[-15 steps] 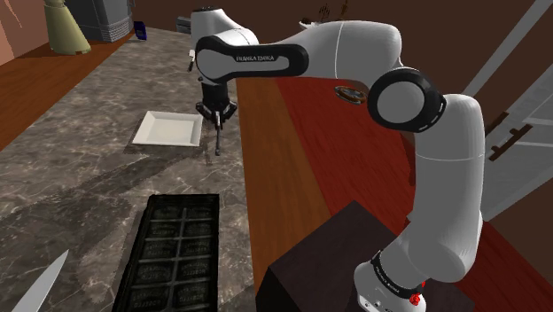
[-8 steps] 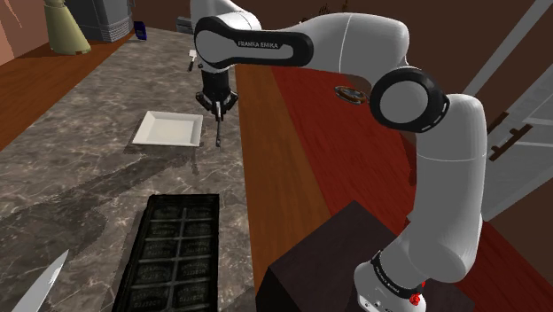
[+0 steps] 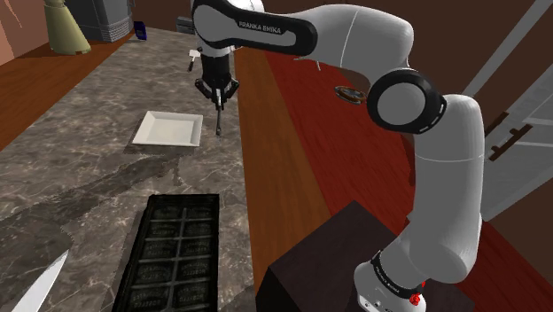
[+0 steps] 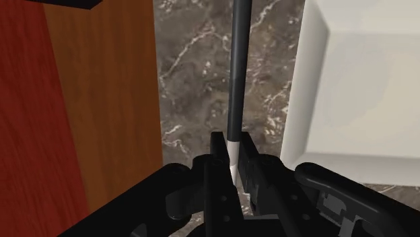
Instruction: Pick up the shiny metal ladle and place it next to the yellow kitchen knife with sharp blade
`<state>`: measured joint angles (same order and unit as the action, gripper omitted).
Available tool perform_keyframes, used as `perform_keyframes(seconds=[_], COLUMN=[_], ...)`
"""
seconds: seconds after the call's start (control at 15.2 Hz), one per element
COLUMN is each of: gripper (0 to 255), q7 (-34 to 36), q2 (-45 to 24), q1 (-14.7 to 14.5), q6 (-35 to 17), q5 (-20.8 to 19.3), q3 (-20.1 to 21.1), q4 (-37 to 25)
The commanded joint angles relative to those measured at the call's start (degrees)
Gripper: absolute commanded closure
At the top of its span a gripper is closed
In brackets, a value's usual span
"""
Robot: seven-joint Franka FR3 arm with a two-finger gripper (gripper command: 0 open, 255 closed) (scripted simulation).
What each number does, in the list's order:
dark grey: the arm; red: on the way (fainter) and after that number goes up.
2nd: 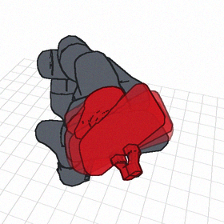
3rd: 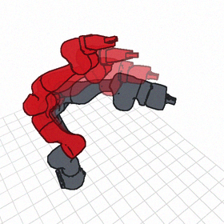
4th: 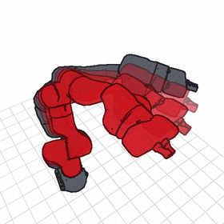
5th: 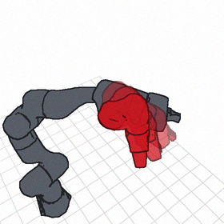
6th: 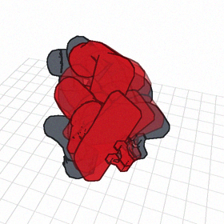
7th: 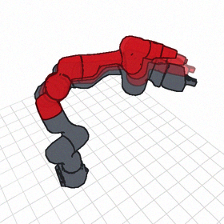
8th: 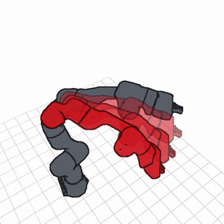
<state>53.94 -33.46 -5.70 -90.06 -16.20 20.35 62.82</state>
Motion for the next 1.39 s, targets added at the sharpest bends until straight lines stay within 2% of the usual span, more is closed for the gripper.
perform_keyframes(seconds=[0.0,0.07,0.33,0.66,1.32], gripper=[255,255,255,255,255], q7=[-0.28,-0.39,3.79,8.74,19.13], q2=[-0.34,-0.54,6.64,13.2,21.37], q1=[-0.32,-0.49,-0.85,-2.39,-7.47], q6=[1.78,2.54,-1.31,-4.2,-6.76], q5=[-0.06,-0.11,1.6,3.56,6.88], q3=[-0.03,-0.06,1.66,3.73,8.25], q4=[-2.14,-3.12,8.33,18.1,29.31])
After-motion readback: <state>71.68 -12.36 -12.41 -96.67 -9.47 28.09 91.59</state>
